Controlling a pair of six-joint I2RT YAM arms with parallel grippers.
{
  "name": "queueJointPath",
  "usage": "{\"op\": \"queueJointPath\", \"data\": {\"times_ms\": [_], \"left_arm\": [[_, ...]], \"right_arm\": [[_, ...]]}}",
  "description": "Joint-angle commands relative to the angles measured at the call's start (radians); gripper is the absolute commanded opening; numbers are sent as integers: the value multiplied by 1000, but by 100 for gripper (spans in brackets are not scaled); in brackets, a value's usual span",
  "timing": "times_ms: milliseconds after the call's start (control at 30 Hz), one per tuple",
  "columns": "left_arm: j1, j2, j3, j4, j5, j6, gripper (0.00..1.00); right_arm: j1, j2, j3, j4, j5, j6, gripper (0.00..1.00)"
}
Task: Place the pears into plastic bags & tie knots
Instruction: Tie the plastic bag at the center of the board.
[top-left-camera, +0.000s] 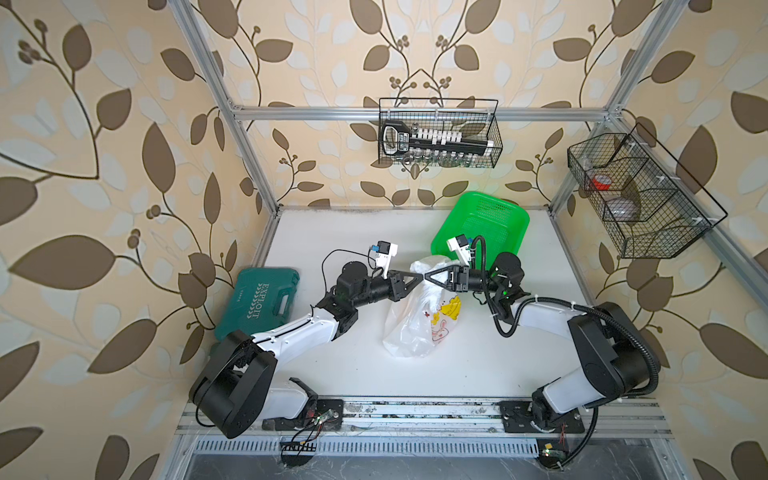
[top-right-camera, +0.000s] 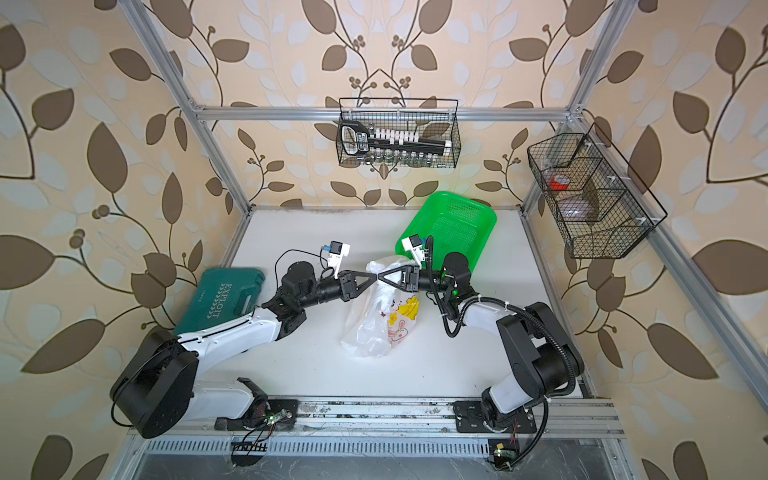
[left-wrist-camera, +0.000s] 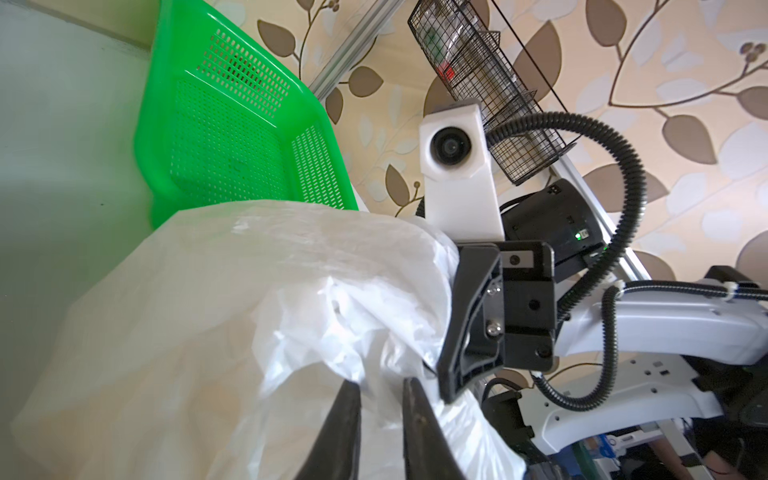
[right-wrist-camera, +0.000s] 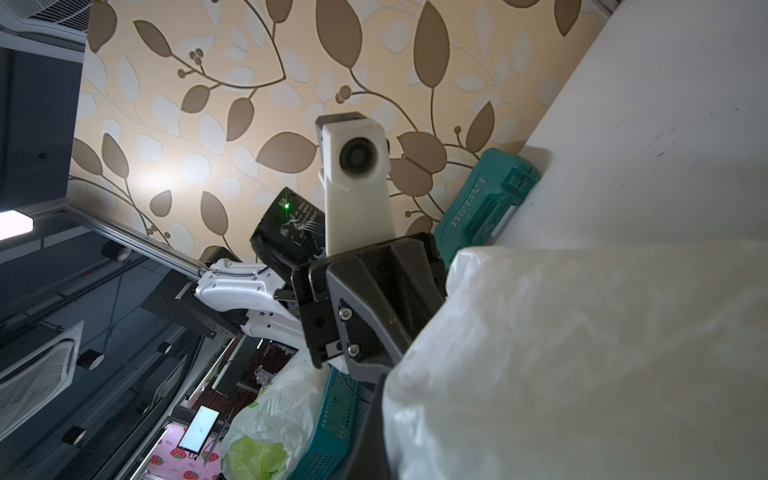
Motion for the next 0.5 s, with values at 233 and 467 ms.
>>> {"op": "queueJointPath", "data": {"times_ms": [233, 467], "left_arm": [[11, 14, 23, 126, 49, -47, 49], [14, 87, 33, 295, 157, -154, 37]], "right_arm": [[-6, -7, 7, 29, 5, -2, 0], [-7, -8, 5, 29, 8, -2, 0]]}}
